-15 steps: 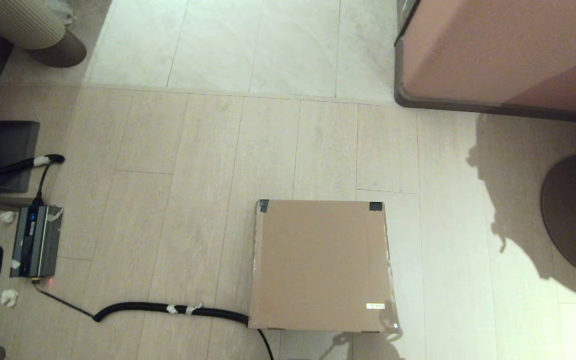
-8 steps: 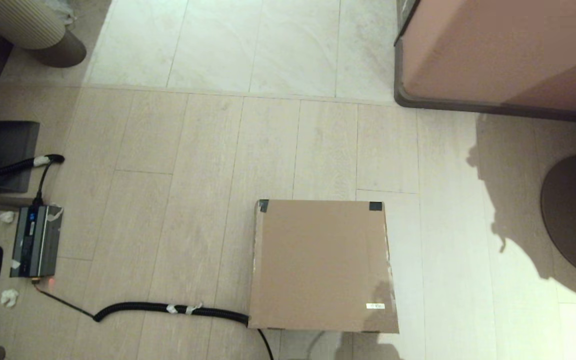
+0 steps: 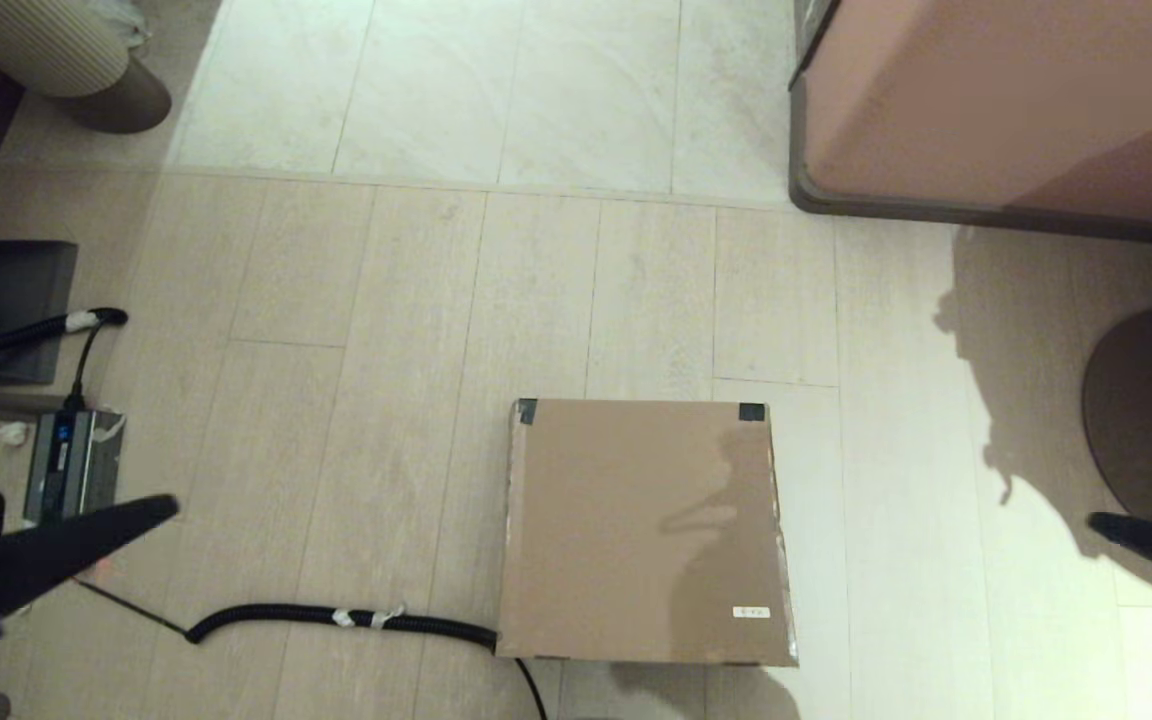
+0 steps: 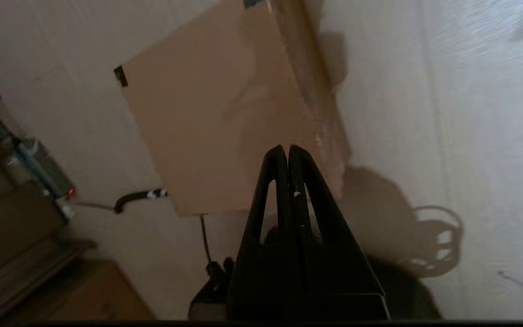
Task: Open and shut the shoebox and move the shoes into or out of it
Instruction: Open the shoe box
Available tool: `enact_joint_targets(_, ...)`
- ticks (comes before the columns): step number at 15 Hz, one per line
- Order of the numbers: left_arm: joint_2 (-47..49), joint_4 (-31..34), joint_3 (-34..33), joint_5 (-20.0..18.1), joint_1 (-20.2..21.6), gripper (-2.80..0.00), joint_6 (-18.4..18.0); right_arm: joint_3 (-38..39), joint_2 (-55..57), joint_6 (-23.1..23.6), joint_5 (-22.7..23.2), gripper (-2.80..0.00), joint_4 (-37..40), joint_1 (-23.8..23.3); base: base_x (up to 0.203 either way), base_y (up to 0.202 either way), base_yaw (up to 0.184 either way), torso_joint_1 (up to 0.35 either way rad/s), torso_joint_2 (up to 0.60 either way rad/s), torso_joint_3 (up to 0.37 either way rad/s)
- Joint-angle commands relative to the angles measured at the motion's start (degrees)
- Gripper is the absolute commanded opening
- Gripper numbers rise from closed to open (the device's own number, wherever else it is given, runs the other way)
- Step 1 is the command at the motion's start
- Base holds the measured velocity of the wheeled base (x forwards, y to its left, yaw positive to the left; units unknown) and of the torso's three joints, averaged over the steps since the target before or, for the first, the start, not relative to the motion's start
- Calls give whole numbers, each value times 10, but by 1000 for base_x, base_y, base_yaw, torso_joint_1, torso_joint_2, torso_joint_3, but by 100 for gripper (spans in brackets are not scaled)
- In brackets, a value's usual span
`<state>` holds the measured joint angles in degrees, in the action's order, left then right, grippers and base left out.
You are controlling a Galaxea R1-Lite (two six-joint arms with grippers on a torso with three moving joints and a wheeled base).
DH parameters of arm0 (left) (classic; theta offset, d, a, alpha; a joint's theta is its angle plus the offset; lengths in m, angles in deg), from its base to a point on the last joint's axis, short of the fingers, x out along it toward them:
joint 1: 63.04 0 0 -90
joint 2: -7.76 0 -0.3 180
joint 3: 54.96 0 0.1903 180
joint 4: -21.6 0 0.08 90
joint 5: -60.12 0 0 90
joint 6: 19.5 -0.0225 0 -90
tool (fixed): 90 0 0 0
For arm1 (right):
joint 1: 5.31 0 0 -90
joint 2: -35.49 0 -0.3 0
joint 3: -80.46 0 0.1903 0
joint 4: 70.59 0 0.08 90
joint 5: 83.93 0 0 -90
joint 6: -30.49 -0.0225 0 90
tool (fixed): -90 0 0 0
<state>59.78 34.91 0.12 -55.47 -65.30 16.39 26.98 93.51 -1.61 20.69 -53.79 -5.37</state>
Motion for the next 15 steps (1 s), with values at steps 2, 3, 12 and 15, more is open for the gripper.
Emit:
enact_joint_targets(2,255,-97,0,-36,-3,-280,19,-8,263,-10,64,-280,-133,-5,0,0,0,0,0,0)
enact_joint_targets(3,322,-142,0,-50,-3,-280,24,-6,331,-5,79,-280,-195,-8,0,0,0,0,0,0)
enact_joint_targets(12,633,-408,27,-37,-90,-280,32,51,706,82,145,-280,-606,-13,0,0,0,0,0,0)
enact_joint_targets(15,653,-421,30,-30,-106,-280,32,73,761,108,146,-280,-668,-4,0,0,0,0,0,0)
